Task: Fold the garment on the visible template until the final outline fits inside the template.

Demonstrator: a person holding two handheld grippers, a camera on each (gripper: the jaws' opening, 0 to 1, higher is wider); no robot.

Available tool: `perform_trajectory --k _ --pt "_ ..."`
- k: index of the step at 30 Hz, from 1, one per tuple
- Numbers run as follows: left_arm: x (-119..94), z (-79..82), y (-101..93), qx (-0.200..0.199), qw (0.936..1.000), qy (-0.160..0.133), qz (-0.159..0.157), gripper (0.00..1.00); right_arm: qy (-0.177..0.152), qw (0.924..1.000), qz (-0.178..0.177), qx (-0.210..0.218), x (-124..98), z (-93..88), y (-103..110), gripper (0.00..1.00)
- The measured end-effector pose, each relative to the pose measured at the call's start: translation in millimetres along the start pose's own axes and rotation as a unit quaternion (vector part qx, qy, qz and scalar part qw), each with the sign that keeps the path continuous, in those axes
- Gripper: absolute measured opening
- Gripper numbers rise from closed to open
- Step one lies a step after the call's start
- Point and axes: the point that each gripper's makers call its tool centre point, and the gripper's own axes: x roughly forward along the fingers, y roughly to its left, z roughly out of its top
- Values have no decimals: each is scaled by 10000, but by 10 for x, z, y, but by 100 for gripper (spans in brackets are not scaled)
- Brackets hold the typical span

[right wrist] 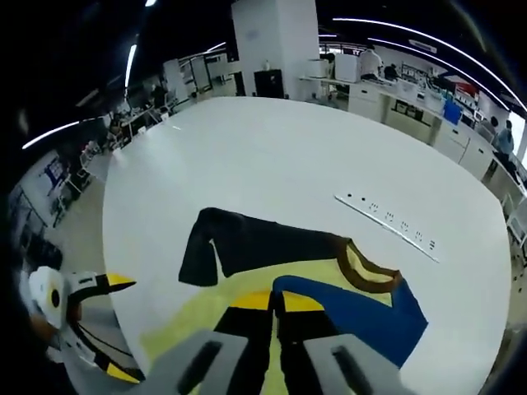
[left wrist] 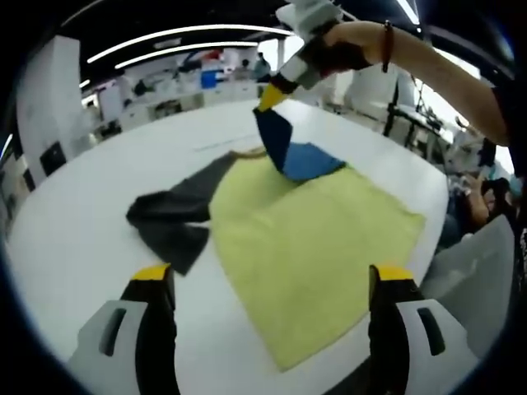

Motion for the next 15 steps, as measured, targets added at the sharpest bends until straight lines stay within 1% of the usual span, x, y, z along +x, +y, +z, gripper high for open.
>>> perform_trajectory --k 8,15 --pt "8 -22 22 -68 10000 -9 9 94 83 9999 109 -83 182 -61 111 0" --pt "18 -86 79 -162 9999 28 36 94 205 9994 255 -58 398 -148 208 0"
